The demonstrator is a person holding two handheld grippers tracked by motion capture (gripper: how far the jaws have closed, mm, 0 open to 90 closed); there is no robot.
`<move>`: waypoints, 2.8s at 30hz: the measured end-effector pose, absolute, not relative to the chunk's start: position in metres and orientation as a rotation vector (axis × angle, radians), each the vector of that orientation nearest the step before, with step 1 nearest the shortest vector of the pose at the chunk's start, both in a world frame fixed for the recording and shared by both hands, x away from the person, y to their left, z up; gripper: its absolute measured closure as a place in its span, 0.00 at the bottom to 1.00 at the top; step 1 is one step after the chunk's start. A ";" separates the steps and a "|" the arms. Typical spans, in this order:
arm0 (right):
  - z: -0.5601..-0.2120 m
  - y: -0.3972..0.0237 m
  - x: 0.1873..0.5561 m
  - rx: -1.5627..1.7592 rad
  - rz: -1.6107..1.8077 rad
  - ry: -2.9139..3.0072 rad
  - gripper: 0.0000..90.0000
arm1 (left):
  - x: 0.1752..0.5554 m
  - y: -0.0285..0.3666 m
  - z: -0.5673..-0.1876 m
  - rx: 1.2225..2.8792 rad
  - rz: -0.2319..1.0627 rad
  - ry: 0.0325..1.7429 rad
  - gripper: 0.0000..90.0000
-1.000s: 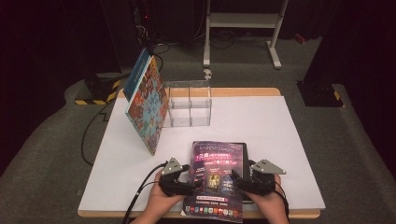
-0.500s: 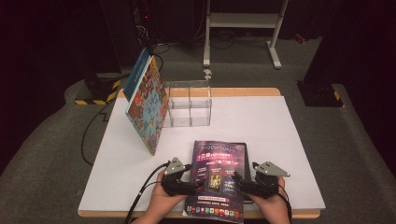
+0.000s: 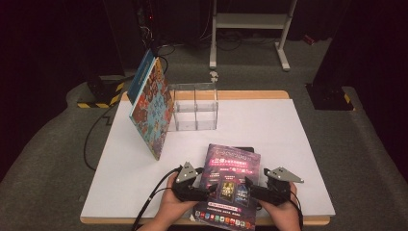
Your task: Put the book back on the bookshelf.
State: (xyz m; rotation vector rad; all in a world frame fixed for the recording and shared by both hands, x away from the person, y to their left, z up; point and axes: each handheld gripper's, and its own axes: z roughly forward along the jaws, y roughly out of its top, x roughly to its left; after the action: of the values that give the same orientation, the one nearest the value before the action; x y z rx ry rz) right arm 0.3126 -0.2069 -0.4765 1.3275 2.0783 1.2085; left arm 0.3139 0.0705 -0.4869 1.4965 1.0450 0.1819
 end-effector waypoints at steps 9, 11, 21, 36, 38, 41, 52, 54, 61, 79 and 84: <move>-0.479 -0.207 0.309 1.344 1.234 2.097 0.19 | 0.314 0.074 -0.489 1.491 0.168 1.064 0.22; -0.479 -0.207 0.309 1.346 1.238 2.099 0.19 | 0.314 0.074 -0.490 1.476 0.143 1.075 0.23; -0.484 -0.208 0.314 1.398 1.295 2.118 0.15 | 0.316 0.068 -0.489 1.501 0.145 1.049 0.22; -0.485 -0.210 0.334 1.452 1.347 2.170 0.18 | 0.302 0.079 -0.491 1.497 0.129 1.044 0.25; -0.482 -0.206 0.334 1.439 1.314 2.172 0.20 | 0.300 0.078 -0.491 1.498 0.139 1.041 0.26; -0.478 -0.202 0.334 1.398 1.262 2.148 0.27 | 0.301 0.079 -0.491 1.509 0.139 1.037 0.26; -0.470 -0.199 0.347 1.371 1.201 2.120 0.41 | 0.312 0.076 -0.490 1.504 0.155 1.050 0.26; -0.469 -0.198 0.355 1.369 1.186 2.119 0.41 | 0.318 0.075 -0.490 1.501 0.159 1.055 0.26; -0.469 -0.197 0.379 1.411 1.191 2.117 0.39 | 0.330 0.077 -0.490 1.478 0.167 1.079 0.27; -0.480 -0.205 0.320 1.392 1.308 2.174 0.25 | 0.309 0.080 -0.491 1.486 0.120 1.084 0.25; -0.481 -0.206 0.328 1.438 1.318 2.173 0.25 | 0.312 0.077 -0.490 1.487 0.118 1.078 0.25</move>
State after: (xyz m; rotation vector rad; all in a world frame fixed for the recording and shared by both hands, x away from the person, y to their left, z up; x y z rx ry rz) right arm 0.3275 -0.2060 -0.4810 1.4383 2.1733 1.3182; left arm 0.3119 0.0772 -0.4905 1.4872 1.0784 0.1184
